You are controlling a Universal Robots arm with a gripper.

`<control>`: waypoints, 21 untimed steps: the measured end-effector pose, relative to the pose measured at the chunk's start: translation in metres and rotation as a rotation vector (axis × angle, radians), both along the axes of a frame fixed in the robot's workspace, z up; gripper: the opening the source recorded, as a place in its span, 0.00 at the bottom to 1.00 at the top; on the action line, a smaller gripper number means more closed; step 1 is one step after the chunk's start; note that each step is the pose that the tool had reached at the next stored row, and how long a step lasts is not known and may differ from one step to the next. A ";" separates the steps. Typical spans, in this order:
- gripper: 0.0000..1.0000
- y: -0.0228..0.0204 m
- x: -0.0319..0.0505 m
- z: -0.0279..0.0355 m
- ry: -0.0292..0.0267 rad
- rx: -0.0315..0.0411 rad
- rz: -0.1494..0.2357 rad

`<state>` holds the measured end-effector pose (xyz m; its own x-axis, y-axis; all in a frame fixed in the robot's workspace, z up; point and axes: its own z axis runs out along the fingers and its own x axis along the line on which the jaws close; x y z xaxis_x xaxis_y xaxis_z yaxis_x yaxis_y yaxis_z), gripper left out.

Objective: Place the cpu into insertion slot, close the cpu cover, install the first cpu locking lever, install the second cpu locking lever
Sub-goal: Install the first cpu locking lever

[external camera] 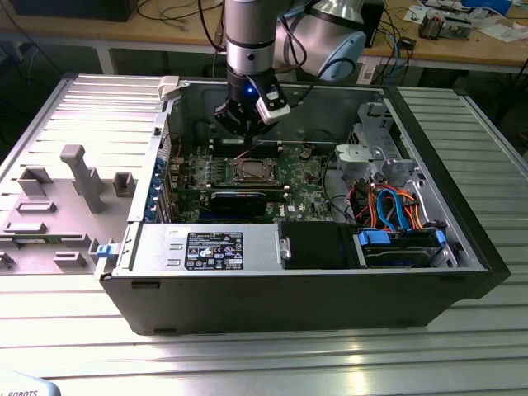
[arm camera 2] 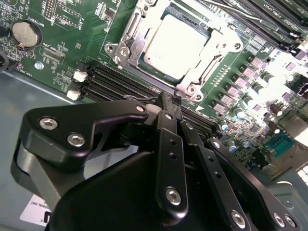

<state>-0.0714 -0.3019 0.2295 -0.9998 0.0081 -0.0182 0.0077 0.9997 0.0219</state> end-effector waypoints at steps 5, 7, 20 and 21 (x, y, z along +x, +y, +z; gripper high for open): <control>0.11 0.0004 0.0029 -0.0015 0.0001 -0.0001 0.000; 0.11 0.0009 0.0042 -0.0024 0.0002 -0.0002 0.000; 0.11 0.0044 0.0130 -0.0100 0.0001 -0.0003 0.000; 0.11 0.0046 0.0135 -0.0105 0.0001 -0.0005 0.000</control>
<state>-0.0579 -0.2973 0.2190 -0.9998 0.0082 -0.0181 0.0078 0.9997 0.0214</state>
